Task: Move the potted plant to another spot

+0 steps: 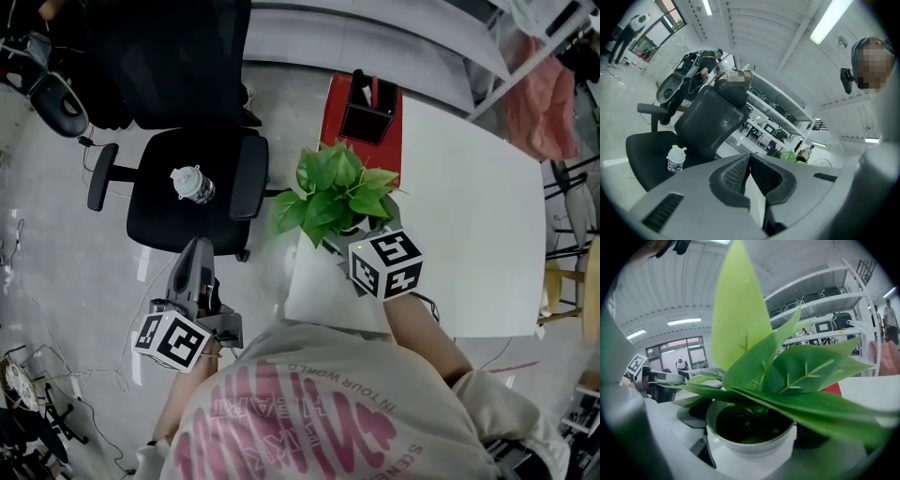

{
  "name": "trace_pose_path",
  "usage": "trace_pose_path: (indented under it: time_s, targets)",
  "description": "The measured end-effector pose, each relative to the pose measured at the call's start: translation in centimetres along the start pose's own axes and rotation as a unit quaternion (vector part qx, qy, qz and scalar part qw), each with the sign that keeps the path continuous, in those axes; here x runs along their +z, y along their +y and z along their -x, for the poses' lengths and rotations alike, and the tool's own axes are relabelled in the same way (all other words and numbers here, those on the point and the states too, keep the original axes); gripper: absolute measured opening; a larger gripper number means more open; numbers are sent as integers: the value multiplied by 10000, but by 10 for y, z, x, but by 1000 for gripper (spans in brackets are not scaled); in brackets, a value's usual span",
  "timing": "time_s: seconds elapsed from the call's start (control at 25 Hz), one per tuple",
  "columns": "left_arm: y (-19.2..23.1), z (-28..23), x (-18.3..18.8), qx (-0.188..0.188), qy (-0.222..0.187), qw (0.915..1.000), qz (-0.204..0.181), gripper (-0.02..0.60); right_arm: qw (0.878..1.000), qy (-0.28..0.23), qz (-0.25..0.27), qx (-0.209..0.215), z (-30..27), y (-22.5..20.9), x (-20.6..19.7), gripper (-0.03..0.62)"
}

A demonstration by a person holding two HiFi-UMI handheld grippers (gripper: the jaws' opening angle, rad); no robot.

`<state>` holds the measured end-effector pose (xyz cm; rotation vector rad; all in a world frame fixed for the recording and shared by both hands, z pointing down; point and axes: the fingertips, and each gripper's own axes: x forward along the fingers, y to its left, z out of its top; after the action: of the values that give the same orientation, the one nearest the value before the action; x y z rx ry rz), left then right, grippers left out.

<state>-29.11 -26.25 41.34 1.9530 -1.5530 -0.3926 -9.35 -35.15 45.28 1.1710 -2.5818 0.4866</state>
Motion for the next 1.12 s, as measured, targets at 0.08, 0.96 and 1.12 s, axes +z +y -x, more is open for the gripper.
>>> trace_pose_path:
  time_s: [0.08, 0.96, 1.12]
  targets:
    - [-1, -1, -1, -5, 33, 10000, -8, 25, 10000, 28, -19, 7, -1, -1, -2, 551]
    - [1, 8, -10, -88, 147, 9998, -73, 25, 9996, -18, -254, -131, 2, 1, -22, 552]
    - [4, 8, -7, -105, 140, 9998, -31, 25, 9997, 14, -153, -177, 2, 4, -22, 554]
